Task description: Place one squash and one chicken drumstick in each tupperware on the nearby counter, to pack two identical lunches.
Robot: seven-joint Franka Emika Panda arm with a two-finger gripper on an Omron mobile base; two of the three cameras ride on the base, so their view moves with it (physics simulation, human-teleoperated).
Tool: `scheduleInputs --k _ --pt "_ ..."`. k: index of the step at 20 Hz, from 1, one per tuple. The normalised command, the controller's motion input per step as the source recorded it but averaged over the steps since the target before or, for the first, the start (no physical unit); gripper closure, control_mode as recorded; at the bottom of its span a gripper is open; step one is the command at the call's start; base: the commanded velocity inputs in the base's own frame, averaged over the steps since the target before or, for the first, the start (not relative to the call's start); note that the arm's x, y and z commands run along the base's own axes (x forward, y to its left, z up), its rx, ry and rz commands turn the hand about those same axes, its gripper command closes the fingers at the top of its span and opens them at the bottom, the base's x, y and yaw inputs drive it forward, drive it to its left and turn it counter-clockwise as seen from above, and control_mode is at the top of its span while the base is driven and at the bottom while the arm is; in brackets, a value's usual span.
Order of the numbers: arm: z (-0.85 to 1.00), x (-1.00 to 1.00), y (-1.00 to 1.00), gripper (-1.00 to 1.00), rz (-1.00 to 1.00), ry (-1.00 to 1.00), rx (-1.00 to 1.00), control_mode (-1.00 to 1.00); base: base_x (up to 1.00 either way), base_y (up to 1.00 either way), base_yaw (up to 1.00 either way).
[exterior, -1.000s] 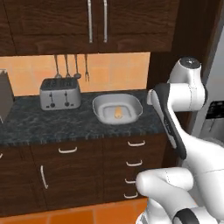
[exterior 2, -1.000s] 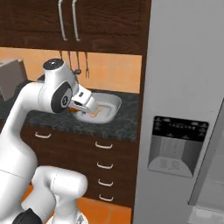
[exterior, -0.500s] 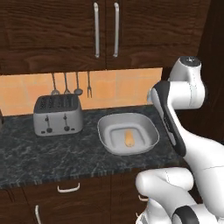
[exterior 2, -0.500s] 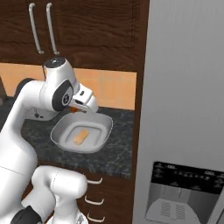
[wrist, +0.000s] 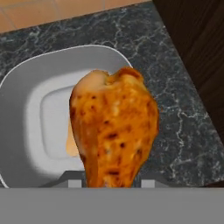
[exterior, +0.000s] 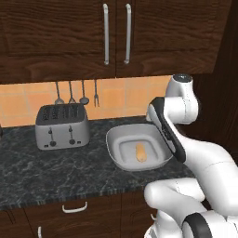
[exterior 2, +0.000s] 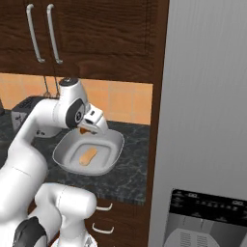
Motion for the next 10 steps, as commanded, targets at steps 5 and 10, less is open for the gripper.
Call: scheduleInputs --k 5,10 --pt "-0.98 0.81 -0.04 1.00 0.00 0.01 0.02 -1.00 0.00 0.00 0.00" --pt "-1.00 0.23 0.06 1.00 0.01 -0.01 0.00 -1.00 0.00 0.00 0.00"
